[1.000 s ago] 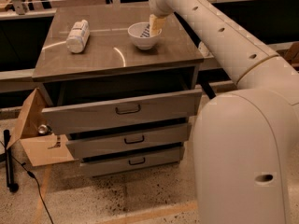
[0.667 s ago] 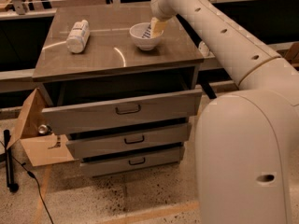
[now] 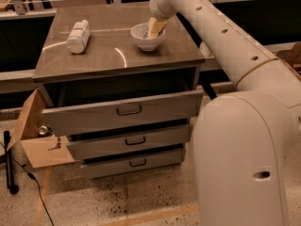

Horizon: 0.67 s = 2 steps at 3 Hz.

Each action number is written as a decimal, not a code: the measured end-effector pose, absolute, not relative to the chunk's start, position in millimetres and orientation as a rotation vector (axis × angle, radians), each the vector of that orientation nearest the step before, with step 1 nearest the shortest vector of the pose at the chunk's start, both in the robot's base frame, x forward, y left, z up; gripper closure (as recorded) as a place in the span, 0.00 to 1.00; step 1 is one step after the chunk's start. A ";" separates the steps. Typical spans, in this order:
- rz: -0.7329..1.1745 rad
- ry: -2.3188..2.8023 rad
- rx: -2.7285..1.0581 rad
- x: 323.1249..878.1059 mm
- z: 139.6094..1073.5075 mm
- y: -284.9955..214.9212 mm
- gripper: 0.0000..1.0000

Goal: Pick rxbar blueberry from white bowl and place on counter

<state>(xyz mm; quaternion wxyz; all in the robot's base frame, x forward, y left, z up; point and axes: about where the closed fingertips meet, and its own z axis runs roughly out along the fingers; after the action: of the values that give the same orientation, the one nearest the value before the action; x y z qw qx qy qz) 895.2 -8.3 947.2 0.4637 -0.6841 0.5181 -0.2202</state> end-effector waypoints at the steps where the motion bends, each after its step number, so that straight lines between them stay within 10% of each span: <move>1: -0.492 1.273 -1.713 892.3 935.3 5.5 0.00; 2: -0.471 1.281 -1.731 892.2 926.6 11.7 0.00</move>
Offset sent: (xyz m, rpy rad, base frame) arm -0.0027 0.0217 -0.0224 -0.0036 0.0798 0.0425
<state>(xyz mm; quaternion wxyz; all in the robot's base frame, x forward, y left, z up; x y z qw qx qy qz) 892.2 11.7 926.6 0.4516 -0.7006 0.5185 -0.1905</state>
